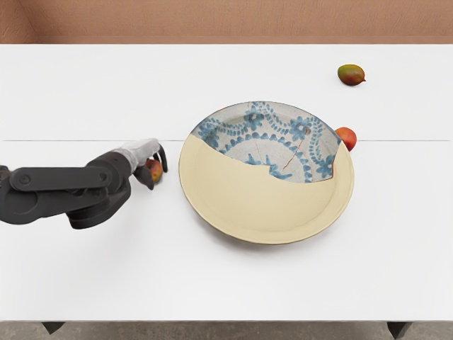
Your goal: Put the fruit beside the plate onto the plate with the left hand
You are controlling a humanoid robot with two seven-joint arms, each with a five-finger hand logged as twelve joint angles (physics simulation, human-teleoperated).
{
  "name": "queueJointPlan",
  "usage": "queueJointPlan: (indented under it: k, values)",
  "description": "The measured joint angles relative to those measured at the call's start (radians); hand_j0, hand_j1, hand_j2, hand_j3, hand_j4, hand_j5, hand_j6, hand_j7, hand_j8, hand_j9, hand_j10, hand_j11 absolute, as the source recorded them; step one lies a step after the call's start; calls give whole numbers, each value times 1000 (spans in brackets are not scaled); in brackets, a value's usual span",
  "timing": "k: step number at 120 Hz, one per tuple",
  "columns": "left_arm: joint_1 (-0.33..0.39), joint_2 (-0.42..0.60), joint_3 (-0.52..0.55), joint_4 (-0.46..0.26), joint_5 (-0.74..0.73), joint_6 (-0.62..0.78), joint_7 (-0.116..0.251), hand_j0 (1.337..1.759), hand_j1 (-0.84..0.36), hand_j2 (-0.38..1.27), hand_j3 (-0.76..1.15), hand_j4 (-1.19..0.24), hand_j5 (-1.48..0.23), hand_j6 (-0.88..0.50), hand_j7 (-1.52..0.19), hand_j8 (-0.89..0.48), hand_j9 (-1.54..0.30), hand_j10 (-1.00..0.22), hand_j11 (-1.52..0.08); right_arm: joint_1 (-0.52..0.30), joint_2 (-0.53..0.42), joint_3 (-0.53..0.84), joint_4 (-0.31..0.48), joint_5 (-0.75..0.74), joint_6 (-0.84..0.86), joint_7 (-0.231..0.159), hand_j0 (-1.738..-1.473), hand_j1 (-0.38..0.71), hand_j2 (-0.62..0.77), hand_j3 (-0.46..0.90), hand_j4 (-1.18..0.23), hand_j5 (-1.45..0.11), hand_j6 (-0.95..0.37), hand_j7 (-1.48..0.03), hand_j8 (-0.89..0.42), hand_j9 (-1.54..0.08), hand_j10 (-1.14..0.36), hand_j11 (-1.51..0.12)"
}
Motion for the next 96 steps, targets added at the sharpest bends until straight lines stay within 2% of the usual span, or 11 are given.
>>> queueJointPlan:
  k: [4,9,16,28,35,39,64,81,96]
  values:
    - [2,-1,0,1,3,3,0,1638,-366,142,393,-750,-931,-363,-967,-370,-983,-721,-985,0,0,0,0,0,0,0,-1658,-310,-7,0,-33,-43,-33,-43,-33,-43,-33,-43]
    - [3,-1,0,2,5,5,0,1639,-362,173,346,-777,-962,-358,-1001,-354,-1019,-741,-1022,0,0,0,0,0,0,0,-1658,-310,-7,0,-33,-43,-33,-43,-33,-43,-33,-43]
    - [4,-1,0,4,8,8,-1,1634,-373,192,373,-808,-990,-349,-1038,-334,-1060,-751,-1063,0,0,0,0,0,0,0,-1658,-310,-7,0,-33,-43,-33,-43,-33,-43,-33,-43]
    - [7,2,-1,8,8,11,-1,1614,-357,138,417,-842,-1030,-341,-1084,-326,-1108,-787,-1114,0,0,0,0,0,0,0,-1658,-310,-7,0,-33,-43,-33,-43,-33,-43,-33,-43]
    - [7,6,-1,8,5,11,-1,1621,-339,170,313,-851,-1054,-354,-1103,-339,-1127,-801,-1135,0,0,0,0,0,0,0,-1658,-310,-7,0,-33,-43,-33,-43,-33,-43,-33,-43]
    - [6,6,-2,7,3,12,-1,1628,-344,151,359,-857,-1061,-343,-1111,-327,-1136,-808,-1144,0,0,0,0,0,0,0,-1658,-310,-7,0,-33,-43,-33,-43,-33,-43,-33,-43]
    - [-25,36,-19,3,-9,-1,-1,1639,-354,363,130,-852,-1137,-375,-1147,-336,-1167,-823,-1176,0,0,0,0,0,0,-1,-1658,-310,-7,0,-33,-43,-33,-43,-33,-43,-33,-43]
    - [-41,94,-128,-7,-78,-112,0,1641,-385,428,65,-841,-1180,-349,-1167,-336,-1176,-813,-1186,0,0,0,0,0,0,0,-1658,-310,-7,0,-33,-43,-33,-43,-33,-43,-33,-43]
    - [-92,109,-219,-28,-168,-201,0,1642,-414,507,35,-836,-1199,-341,-1176,-319,-1181,-817,-1192,0,0,0,0,0,0,0,-1658,-310,-7,0,-33,-43,-33,-43,-33,-43,-33,-43]
